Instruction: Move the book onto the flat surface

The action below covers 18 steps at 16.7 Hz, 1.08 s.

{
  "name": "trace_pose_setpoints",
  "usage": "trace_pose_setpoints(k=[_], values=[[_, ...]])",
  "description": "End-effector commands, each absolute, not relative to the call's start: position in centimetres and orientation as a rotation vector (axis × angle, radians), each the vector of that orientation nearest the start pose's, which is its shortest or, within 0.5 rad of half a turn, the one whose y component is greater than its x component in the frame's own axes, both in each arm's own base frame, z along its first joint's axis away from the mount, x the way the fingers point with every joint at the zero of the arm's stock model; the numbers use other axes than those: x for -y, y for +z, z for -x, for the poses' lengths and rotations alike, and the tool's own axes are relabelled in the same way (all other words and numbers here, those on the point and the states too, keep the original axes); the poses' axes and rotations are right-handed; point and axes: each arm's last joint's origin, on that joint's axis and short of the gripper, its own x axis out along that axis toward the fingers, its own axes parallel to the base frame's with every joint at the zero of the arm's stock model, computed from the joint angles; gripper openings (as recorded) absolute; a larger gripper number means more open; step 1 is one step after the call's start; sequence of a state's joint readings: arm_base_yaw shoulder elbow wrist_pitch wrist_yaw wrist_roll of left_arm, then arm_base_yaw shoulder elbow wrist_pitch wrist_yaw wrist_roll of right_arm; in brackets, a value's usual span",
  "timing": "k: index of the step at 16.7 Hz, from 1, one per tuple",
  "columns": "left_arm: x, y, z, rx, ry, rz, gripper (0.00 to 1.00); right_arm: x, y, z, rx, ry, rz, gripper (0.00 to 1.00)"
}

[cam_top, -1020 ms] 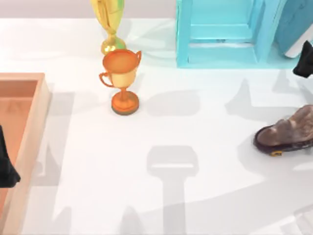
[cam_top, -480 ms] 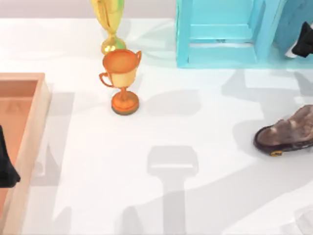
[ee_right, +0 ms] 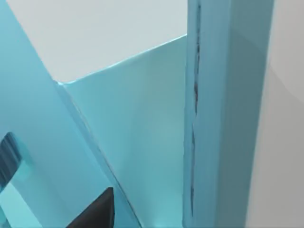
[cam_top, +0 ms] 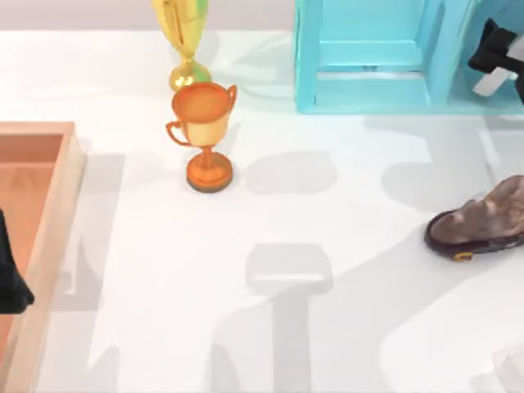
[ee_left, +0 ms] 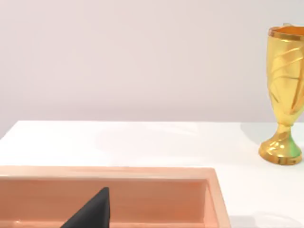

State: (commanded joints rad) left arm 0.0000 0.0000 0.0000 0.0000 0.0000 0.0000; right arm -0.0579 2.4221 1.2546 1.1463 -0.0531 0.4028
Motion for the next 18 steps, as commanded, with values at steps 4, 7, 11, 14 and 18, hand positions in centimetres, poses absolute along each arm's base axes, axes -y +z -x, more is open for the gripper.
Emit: trace_pose_setpoints(k=[4, 7, 11, 14, 18], values=[[0.12, 16.0, -10.57, 0.0, 0.0, 0.0, 1.0, 2.06, 6.9, -47.38, -0.026, 0.018, -0.394, 1.0], [0.12, 16.0, -10.57, 0.0, 0.0, 0.0, 1.0, 2.06, 6.9, -47.38, -0.026, 0.018, -0.394, 0.77], [0.12, 16.0, -10.57, 0.0, 0.0, 0.0, 1.0, 2.06, 6.9, -47.38, -0.026, 0.018, -0.394, 0.47], [0.12, 16.0, -10.57, 0.0, 0.0, 0.0, 1.0, 2.06, 6.9, -47.38, -0.026, 0.018, -0.394, 0.25], [0.12, 16.0, -10.57, 0.0, 0.0, 0.0, 1.0, 2.06, 6.9, -47.38, -0.026, 0.018, -0.394, 0.0]])
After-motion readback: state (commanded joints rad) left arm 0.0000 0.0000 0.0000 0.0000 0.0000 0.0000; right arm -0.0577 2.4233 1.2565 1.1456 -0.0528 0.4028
